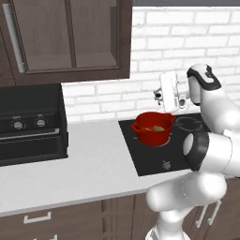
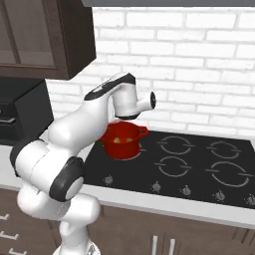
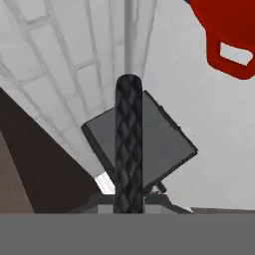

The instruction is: Put the cucumber and potato in the pot. Retrieve the spatula and lightly stir the vegetables in the pot.

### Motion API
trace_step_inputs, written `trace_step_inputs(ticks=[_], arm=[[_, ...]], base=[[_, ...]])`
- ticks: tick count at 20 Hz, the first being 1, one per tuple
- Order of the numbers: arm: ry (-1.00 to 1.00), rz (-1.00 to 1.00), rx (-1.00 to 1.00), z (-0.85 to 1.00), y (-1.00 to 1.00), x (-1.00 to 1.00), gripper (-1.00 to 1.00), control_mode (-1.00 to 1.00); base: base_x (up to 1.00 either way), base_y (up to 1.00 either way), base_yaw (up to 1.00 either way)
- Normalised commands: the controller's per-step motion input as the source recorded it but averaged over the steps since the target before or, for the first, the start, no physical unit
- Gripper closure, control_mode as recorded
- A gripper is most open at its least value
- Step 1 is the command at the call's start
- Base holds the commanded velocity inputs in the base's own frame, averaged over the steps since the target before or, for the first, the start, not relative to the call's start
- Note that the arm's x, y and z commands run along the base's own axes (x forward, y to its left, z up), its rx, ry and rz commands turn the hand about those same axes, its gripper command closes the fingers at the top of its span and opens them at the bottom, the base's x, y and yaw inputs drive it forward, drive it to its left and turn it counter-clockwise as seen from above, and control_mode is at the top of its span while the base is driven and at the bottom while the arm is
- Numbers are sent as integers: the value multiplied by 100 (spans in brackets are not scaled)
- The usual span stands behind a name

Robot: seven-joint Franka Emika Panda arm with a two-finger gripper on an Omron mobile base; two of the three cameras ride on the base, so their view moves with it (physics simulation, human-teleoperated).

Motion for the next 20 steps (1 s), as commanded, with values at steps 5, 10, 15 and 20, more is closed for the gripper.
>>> trace_step_inputs(ticks=[5,10,15,20], arm=[[1,-72,33,-1,30,2,100,-100],[30,-54,55,32,1,1,100,-100],[17,-15,69,37,-6,54,100,-100],[-2,0,29,6,-46,16,100,-100]], base=[[0,0,0],[0,0,0],[0,0,0],[0,0,0]])
